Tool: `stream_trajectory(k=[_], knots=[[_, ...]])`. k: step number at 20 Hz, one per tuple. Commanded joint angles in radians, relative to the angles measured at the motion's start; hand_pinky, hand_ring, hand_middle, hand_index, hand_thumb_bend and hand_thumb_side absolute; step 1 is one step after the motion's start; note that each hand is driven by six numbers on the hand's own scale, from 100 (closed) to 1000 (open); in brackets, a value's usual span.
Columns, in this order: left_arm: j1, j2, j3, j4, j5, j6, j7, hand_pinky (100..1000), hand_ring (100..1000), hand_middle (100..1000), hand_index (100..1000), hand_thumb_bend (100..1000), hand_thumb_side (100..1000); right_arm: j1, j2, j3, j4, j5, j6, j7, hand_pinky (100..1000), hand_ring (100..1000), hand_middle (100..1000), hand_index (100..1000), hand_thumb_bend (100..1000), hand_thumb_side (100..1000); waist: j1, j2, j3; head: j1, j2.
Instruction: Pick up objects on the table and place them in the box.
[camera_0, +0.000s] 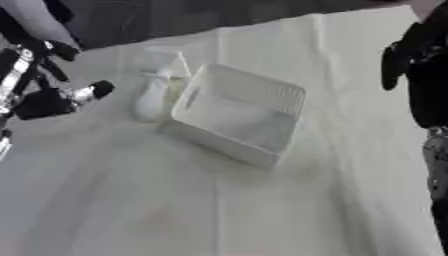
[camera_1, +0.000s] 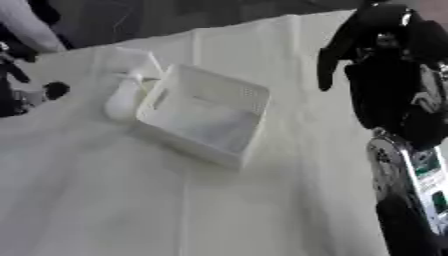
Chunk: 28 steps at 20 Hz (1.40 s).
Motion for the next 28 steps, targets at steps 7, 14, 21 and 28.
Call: stream_trajectory(k=[7,14,21,28], knots=[[-0.203,-0.008,-0.047,0.273,-0.262,-0.081,-0.205,263,510,623,768,1000,771,0.004,0.001,0.008,-0.010,-0.009,0.013,0.006,247,411,512,714,100,838,0.005,-0.032,-0.008,0.012,0.000],[-0.287,-0.022,-0.060,0.322,-0.430,-0.145,-0.292,275,500,627,762,997,790,0.004,-0.001,0.014,-0.010,-0.013,0.016,0.014,247,411,512,715,100,839,0.007,-0.037,-0.016,-0.004,0.000],[-0.350,-0.021,-0.098,0.339,-0.490,-0.205,-0.346,294,498,626,752,991,804,0.004,-0.003,0.019,-0.010,-0.016,0.022,0.021,247,412,512,716,100,839,0.011,-0.042,-0.022,-0.009,0.000],[-0.383,-0.030,-0.107,0.341,-0.504,-0.233,-0.363,303,502,631,753,981,812,0.004,-0.005,0.024,-0.010,-0.019,0.028,0.025,248,412,513,716,100,839,0.018,-0.050,-0.037,-0.033,0.000]])
